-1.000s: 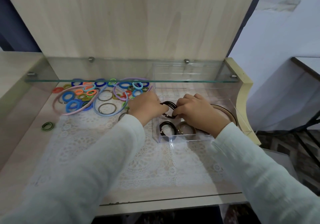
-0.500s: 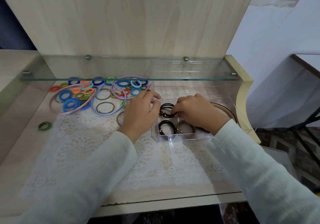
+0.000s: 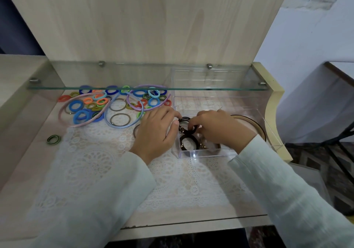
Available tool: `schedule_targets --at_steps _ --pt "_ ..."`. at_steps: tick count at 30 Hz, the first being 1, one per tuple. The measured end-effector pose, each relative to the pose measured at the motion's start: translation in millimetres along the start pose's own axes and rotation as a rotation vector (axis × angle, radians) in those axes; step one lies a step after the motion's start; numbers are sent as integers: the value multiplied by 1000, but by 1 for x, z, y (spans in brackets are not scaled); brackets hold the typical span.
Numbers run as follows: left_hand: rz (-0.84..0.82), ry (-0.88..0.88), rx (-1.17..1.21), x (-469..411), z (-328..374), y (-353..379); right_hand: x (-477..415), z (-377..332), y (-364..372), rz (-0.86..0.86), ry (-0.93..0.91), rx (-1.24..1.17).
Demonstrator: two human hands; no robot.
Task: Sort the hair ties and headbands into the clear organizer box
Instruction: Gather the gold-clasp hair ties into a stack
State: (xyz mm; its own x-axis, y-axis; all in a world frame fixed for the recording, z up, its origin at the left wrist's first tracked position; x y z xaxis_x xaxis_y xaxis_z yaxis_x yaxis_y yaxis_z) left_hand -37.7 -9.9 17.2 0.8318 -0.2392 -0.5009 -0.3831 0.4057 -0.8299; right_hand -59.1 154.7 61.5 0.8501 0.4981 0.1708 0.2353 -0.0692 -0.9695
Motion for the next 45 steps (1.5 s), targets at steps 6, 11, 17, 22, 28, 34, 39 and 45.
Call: schedule_targets --at_steps 6,11,17,22,28,34,39,45 --pt "15 -3 18 1 2 -2 1 13 -4 95 142 -382" --pt "5 0 31 1 2 -4 -9 17 7 212 244 -452" --pt "9 -11 27 2 3 -5 -19 12 16 231 316 -420" --pt "2 -22 30 2 2 -4 -22 6 14 232 304 -428" --pt "-3 -26 30 2 1 -4 -19 5 12 292 305 -472" --pt "6 -26 27 2 1 -4 -15 9 12 284 308 -511" --pt "-7 -9 5 2 2 -4 -15 14 11 262 300 -534" --pt "-134 89 -92 2 2 3 -16 16 13 256 319 -519"
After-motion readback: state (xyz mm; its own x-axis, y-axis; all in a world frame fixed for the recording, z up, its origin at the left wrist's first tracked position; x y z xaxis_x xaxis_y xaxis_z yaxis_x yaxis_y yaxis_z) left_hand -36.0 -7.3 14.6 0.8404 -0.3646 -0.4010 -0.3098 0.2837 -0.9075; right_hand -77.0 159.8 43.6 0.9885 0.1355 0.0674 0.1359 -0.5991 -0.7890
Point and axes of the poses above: each hand's wrist, its own x-axis away from the middle knuckle, its own y-axis out of the palm, z = x × y, the point moved 3 cm from there along -x, towards the middle knuckle, and after that the axes turned 11 degrees about -x, right-handed, at the moved point
